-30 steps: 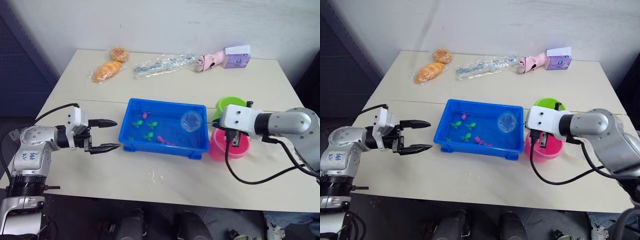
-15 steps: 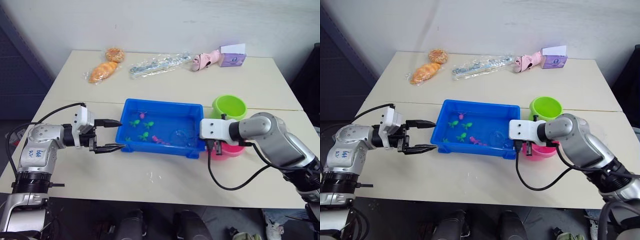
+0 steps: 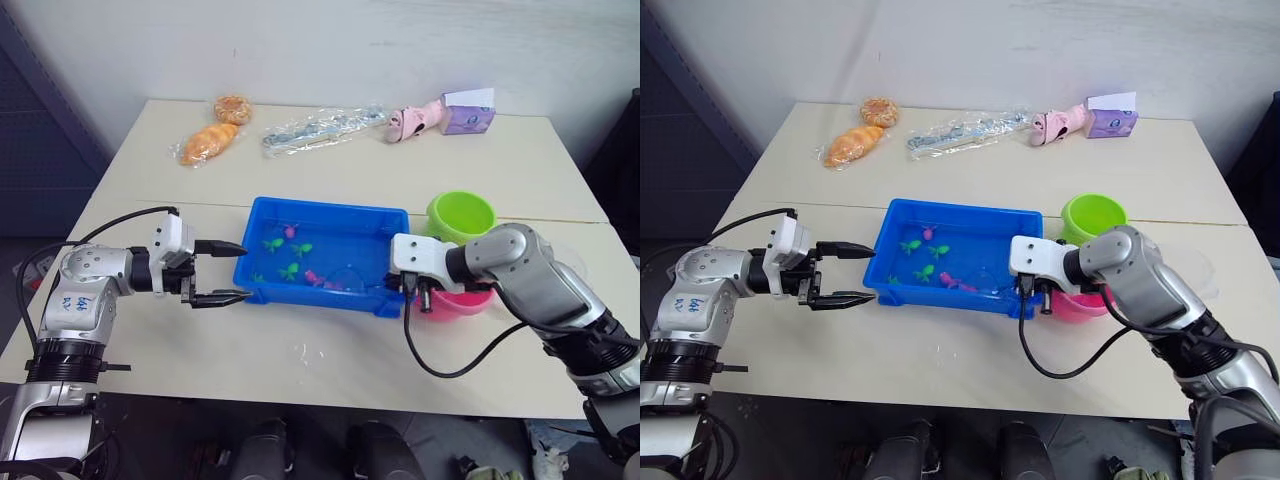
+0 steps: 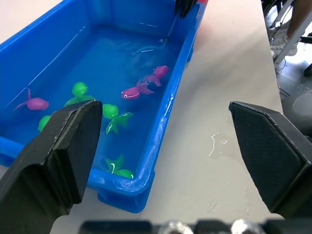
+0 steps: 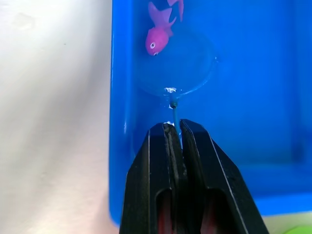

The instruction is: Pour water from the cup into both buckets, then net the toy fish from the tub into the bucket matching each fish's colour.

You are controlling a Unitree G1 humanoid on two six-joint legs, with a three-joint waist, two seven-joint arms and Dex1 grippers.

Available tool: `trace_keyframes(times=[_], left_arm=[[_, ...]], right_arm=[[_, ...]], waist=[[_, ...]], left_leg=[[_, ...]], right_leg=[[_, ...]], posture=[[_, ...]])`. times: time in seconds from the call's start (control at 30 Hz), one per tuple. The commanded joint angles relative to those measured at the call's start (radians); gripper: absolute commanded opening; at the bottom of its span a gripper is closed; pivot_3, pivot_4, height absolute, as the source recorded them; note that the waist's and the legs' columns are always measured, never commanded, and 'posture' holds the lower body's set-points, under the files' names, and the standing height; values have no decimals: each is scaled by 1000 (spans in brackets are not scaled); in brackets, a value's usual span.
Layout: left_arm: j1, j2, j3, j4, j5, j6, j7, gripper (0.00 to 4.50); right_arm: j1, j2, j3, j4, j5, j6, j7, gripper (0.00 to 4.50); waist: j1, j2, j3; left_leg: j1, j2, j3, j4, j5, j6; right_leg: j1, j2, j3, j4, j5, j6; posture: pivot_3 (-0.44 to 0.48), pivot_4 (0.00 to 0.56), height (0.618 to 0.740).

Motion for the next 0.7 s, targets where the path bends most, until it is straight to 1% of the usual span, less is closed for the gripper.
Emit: trace_keyframes(times=[0.03, 0.17, 0.3, 0.53, 0.7], left_arm=[[-15, 10, 11, -4, 2, -15, -5, 4470], [-13, 7, 8, -4, 3, -19, -3, 4470], [-12, 5, 4, -2, 7, -22, -3, 4470], [-33, 13, 7, 29, 17, -35, -12, 4470], [-36, 10, 8, 25, 18, -40, -10, 4470]], right_arm=[[-9, 2, -65, -49, 66, 70, 21, 0], [-8, 31, -110, -50, 121, 133, 4, 0], [8, 80, -181, -23, 197, 176, -22, 0], [23, 83, -221, 5, 242, 166, -38, 0], [44, 45, -278, -21, 279, 153, -39, 0]], waist=[[-1, 0, 0], [-1, 0, 0], [-1, 0, 0], [0, 0, 0], [0, 0, 0]], left_leg=[[0, 0, 0, 0, 0, 0], [0, 0, 0, 0, 0, 0], [0, 0, 0, 0, 0, 0], [0, 0, 0, 0, 0, 0], [0, 0, 0, -1, 0, 0]], right_leg=[[0, 0, 0, 0, 0, 0], [0, 0, 0, 0, 0, 0], [0, 0, 0, 0, 0, 0], [0, 0, 0, 0, 0, 0], [0, 0, 0, 0, 0, 0]], posture=[[0, 150, 740], [0, 150, 740], [0, 150, 740], [0, 150, 740], [0, 150, 740]])
